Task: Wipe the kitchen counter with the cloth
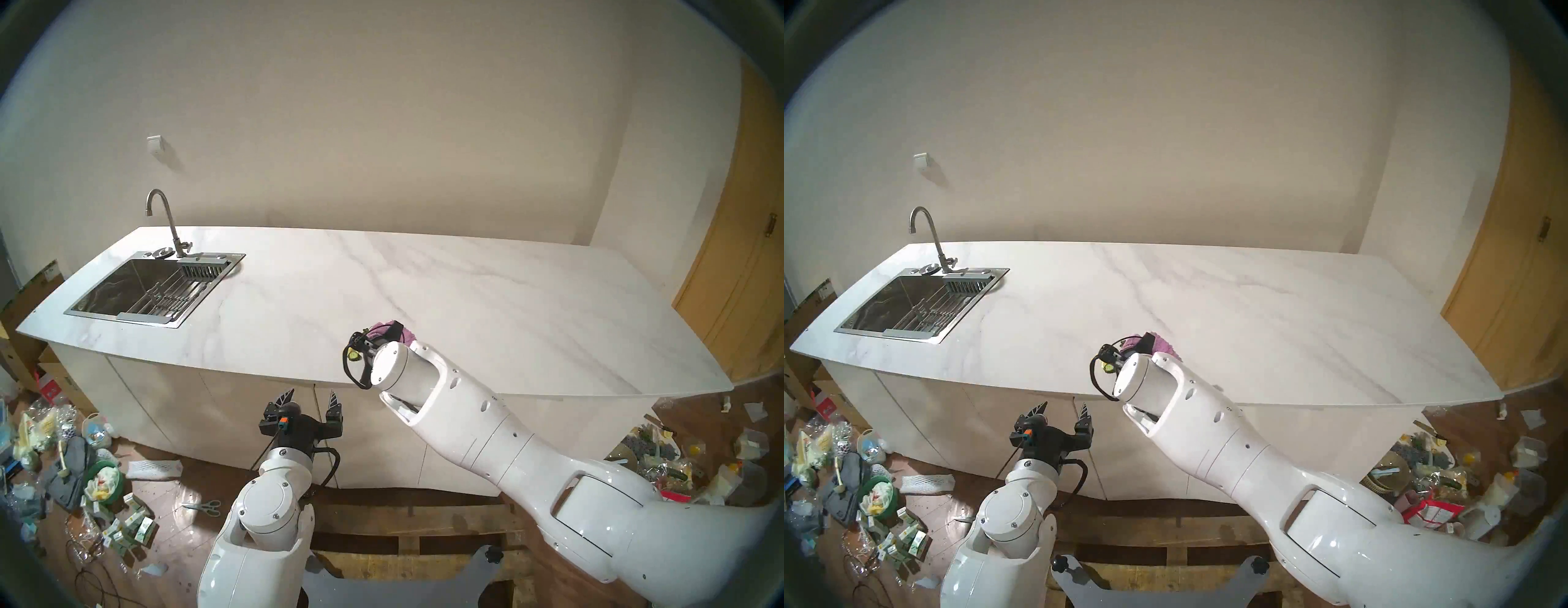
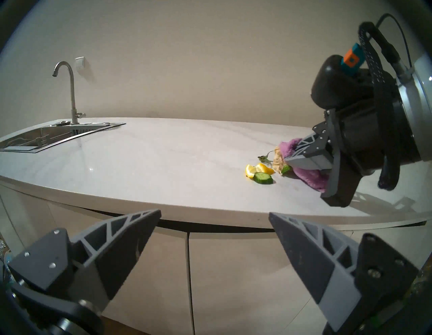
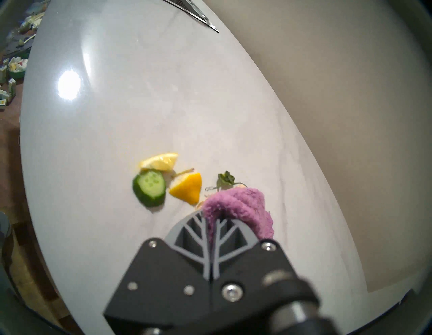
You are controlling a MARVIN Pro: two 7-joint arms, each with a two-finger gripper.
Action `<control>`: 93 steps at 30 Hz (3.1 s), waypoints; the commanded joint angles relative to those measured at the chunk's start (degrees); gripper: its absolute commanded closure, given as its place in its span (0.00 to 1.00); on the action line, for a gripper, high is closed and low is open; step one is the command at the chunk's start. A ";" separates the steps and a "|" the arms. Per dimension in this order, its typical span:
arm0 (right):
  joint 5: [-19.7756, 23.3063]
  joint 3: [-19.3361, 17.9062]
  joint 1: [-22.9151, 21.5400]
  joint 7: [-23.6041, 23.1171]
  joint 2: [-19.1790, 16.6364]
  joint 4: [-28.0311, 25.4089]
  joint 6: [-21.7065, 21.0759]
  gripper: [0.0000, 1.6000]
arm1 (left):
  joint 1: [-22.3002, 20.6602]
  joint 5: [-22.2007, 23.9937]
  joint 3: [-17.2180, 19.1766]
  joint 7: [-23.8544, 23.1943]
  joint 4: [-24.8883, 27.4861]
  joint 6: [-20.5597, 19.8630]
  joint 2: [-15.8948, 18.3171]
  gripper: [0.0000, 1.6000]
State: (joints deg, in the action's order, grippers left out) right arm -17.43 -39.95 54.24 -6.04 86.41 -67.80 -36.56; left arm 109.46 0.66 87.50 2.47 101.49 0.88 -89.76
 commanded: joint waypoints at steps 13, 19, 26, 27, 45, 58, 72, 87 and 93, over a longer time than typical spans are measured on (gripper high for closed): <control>-0.26 0.82 -9.79 7.15 11.09 13.51 0.16 1.00 | -0.38 0.07 -0.11 -0.23 1.50 0.38 0.06 0.00; -1.56 -0.29 -11.07 8.63 5.92 11.80 1.79 1.00 | -0.36 0.08 -0.11 -0.25 1.53 0.38 0.07 0.00; -2.21 -0.73 -10.38 7.07 0.61 6.15 1.38 1.00 | -0.37 0.07 -0.11 -0.24 1.53 0.38 0.07 0.00; -2.62 -0.40 -10.13 6.98 -0.39 5.27 1.58 1.00 | -0.36 0.08 -0.11 -0.24 1.53 0.38 0.07 0.00; -0.88 4.59 -8.41 -10.27 -11.54 -7.63 9.02 1.00 | -0.37 0.08 -0.12 -0.24 1.52 0.38 0.08 0.00; -0.53 3.86 -9.84 -16.70 -17.64 -17.07 11.41 1.00 | -0.40 0.07 -0.12 -0.22 1.48 0.38 0.07 0.00; -3.79 -2.88 -2.87 -3.41 -17.16 -21.52 10.81 1.00 | -0.22 0.17 -0.11 -0.37 1.80 0.29 0.14 0.00; -3.82 -7.48 -0.51 5.22 -15.07 -17.61 10.75 1.00 | -0.23 0.18 -0.12 -0.35 1.77 0.30 0.15 0.00; -2.73 -10.60 -0.83 8.97 -15.52 -11.96 12.24 1.00 | -0.27 0.15 -0.12 -0.31 1.71 0.32 0.13 0.00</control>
State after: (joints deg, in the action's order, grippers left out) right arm -20.48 -46.84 54.30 -1.86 70.10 -83.31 -25.47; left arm 109.50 0.72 87.49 2.46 101.64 0.87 -89.73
